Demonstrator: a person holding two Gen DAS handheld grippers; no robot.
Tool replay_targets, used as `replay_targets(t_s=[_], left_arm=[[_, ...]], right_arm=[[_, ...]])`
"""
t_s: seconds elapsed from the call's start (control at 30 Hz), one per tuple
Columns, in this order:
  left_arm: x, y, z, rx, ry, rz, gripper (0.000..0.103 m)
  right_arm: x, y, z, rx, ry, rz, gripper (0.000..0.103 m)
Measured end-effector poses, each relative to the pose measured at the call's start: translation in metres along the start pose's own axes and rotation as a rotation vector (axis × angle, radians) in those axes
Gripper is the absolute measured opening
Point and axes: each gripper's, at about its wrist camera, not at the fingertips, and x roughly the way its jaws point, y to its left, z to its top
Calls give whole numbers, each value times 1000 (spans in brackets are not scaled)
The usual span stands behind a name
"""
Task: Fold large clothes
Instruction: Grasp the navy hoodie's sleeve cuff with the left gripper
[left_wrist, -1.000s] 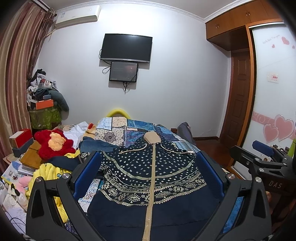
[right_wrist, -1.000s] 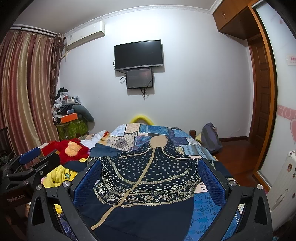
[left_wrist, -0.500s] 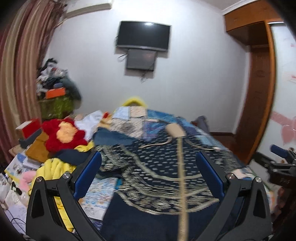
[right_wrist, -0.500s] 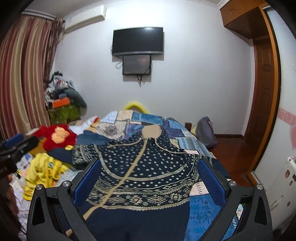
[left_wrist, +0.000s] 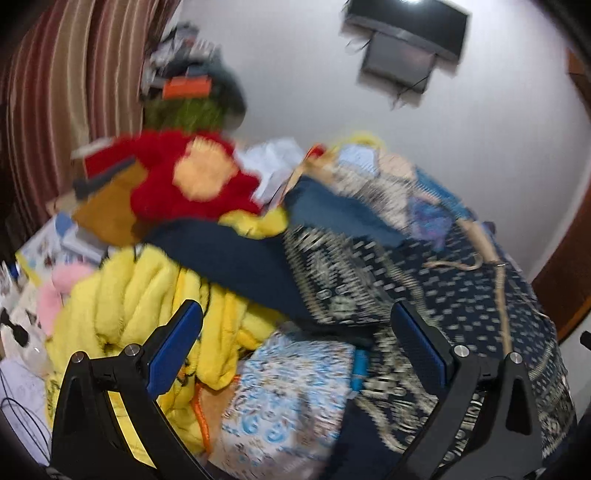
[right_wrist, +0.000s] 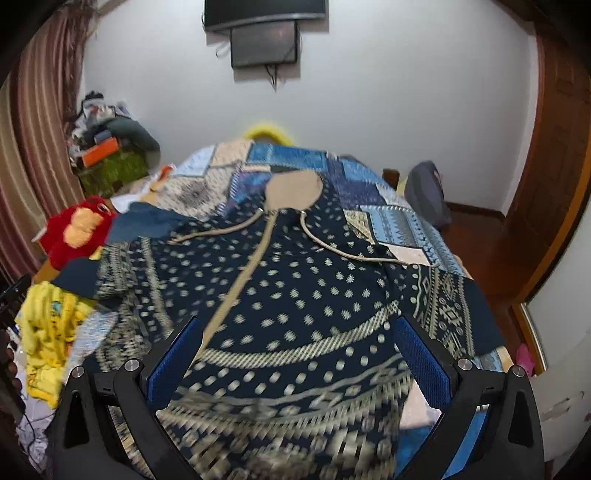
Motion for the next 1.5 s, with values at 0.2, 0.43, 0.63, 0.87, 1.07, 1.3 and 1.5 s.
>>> replay_targets(t_s=[0.2, 0.43, 0.63, 0.87, 1.07, 1.3, 1.5], left_arm=[[72, 30, 7, -92, 168, -33, 84], [121, 59, 10, -212, 241, -70, 63], [130, 55, 28, -117, 185, 75, 38], [141, 28, 64, 68, 135, 200, 17], [100, -38, 97, 238, -36, 179, 4], [53, -146, 107, 340, -80, -169, 4], [51, -252, 65, 464, 38, -402, 4]], right_arm=[[61, 0, 19, -45, 52, -9, 103], [105, 11, 27, -74, 108, 15, 103], [119, 20, 25, -102, 136, 36, 103], [108, 23, 26, -137, 121, 21, 103], [78, 14, 33, -129, 83, 14, 103], [44, -5, 35, -89, 48, 9, 103], [18, -30, 29, -39, 37, 31, 103]])
